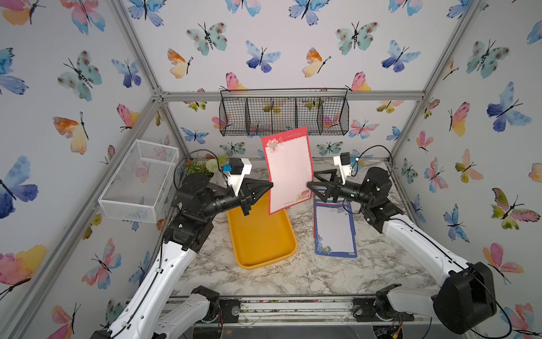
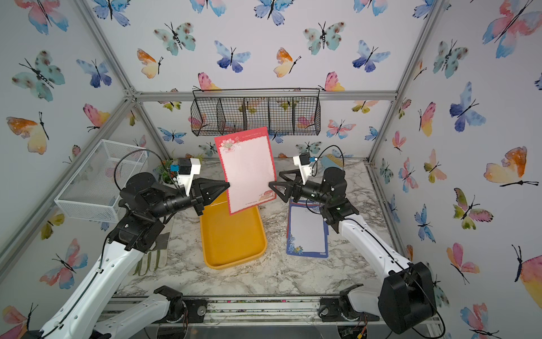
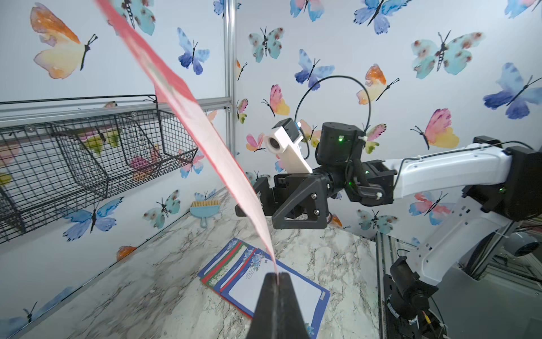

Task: Take out the stationery paper from the storage box
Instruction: Pick up the stationery paper from the storage box, then place the stationery paper at the center of the board.

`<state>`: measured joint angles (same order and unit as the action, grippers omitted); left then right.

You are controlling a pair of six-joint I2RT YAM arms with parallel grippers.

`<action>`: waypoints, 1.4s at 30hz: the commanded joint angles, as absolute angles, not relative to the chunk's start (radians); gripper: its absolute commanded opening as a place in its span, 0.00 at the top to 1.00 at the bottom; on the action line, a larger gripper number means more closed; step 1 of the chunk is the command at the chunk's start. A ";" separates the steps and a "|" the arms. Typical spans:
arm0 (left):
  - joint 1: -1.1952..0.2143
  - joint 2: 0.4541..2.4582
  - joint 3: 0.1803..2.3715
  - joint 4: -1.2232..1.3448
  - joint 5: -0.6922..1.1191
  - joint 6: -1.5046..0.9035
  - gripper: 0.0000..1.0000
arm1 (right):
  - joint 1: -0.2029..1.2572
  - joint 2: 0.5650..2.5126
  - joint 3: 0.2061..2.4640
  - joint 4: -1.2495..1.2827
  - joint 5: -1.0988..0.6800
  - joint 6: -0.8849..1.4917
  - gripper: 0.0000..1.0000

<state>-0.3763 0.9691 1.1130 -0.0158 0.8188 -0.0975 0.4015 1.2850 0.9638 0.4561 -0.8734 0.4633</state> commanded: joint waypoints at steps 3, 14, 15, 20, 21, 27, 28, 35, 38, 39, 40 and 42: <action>-0.356 1.005 1.100 0.097 0.945 -0.229 1.00 | 0.399 1.279 0.964 0.692 -1.110 0.589 0.14; -0.352 1.047 1.058 0.118 0.958 -0.284 1.00 | 0.400 1.245 0.986 0.602 -1.092 0.591 0.89; -0.352 1.051 1.053 0.117 0.967 -0.287 1.00 | 0.399 1.235 0.981 0.575 -1.078 0.588 0.97; -0.352 1.057 1.025 0.123 0.957 -0.306 1.00 | 0.400 1.164 0.948 0.417 -1.012 0.549 0.98; -0.353 1.057 1.018 0.125 0.948 -0.309 1.00 | 0.399 1.149 0.949 0.364 -1.001 0.534 0.98; -0.354 1.065 0.985 0.164 0.946 -0.351 0.78 | 0.397 1.098 0.984 -0.013 -0.916 0.448 0.98; -0.352 1.070 0.986 0.162 0.939 -0.358 0.67 | 0.397 1.097 0.992 -0.075 -0.896 0.433 0.98; -0.323 1.088 1.014 0.008 0.813 -0.258 0.37 | 0.388 1.150 1.065 -0.480 -0.704 0.313 0.98; -0.275 1.076 1.004 0.005 0.803 -0.255 0.37 | 0.368 1.223 1.097 -0.601 -0.648 0.292 0.98; -0.264 1.071 1.000 0.005 0.786 -0.255 0.37 | 0.355 1.248 1.096 -0.631 -0.647 0.291 0.98; -0.255 1.064 0.997 0.006 0.774 -0.258 0.37 | 0.343 1.268 1.092 -0.652 -0.649 0.289 0.98; -0.240 1.051 0.985 0.011 0.765 -0.258 0.37 | 0.312 1.309 1.072 -0.687 -0.671 0.273 0.98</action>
<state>-0.2581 1.0847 0.9882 0.0189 0.8043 -0.2794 0.3443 1.2671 1.0824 -0.5236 -0.7040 0.3202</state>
